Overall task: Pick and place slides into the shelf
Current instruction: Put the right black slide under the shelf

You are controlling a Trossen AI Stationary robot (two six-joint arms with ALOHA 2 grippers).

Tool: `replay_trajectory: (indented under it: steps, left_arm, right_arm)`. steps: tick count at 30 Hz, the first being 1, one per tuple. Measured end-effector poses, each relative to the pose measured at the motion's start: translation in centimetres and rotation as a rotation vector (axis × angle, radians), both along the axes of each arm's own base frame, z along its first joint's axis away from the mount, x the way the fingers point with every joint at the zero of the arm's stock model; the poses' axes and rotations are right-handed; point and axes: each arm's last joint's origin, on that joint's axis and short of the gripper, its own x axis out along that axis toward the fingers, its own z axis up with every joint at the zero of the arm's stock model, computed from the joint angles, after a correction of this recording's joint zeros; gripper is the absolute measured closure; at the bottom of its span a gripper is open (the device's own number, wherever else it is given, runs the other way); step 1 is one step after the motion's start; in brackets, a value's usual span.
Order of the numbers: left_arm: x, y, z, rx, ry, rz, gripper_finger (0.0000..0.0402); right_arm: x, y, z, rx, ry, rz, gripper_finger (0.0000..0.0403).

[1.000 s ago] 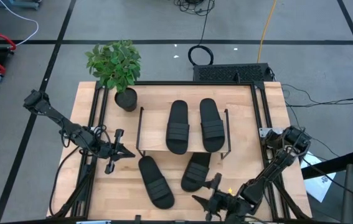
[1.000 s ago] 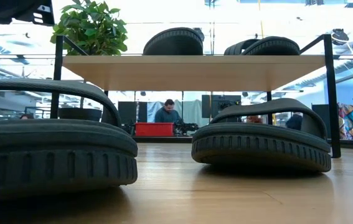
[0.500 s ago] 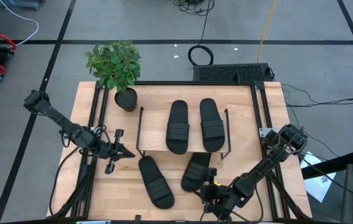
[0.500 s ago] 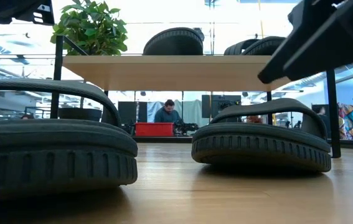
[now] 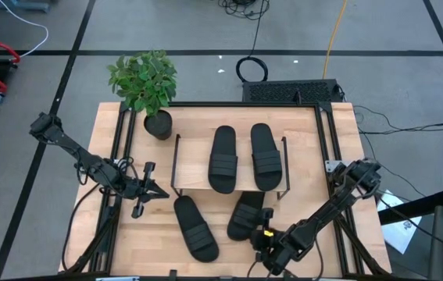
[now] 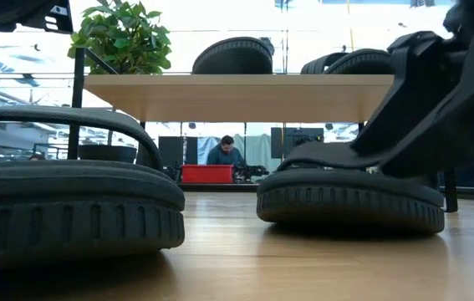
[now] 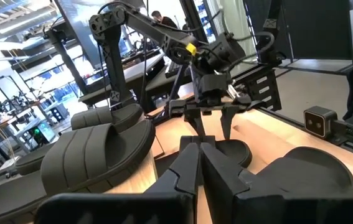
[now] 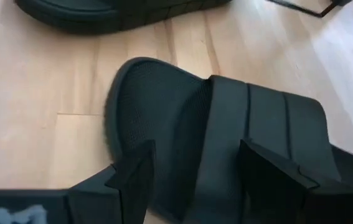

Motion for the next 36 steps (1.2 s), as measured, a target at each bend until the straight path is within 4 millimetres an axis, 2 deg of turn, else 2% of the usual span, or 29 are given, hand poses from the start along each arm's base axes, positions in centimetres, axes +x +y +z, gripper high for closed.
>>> replay_trajectory:
  steps: [5,14,22,29,36]
  left_arm:
    - [0.0,0.0,0.0,-0.001,0.0,0.0,0.0378]
    - [0.0,0.0,0.0,-0.001,0.0,0.005,0.0378]
    - [0.0,0.1,0.0,0.0,0.0,0.021,0.0378]
    - [0.0,0.1,0.0,0.001,0.002,0.021,0.0378]
    - [0.0,0.1,0.0,0.001,0.002,0.022,0.0378]
  right_arm:
    - [0.0,-0.4,-1.1,-0.109,-0.013,-0.038,0.0184]
    - [-0.3,-0.9,-1.1,-0.166,-0.013,-0.061,0.0189]
    - [-0.4,-1.0,-0.5,-0.202,-0.022,-0.106,0.0241]
    - [-0.6,-1.8,-0.6,-0.193,0.049,-0.142,0.0295]
    - [-0.9,-2.0,-0.9,-0.179,0.055,-0.16,0.0306]
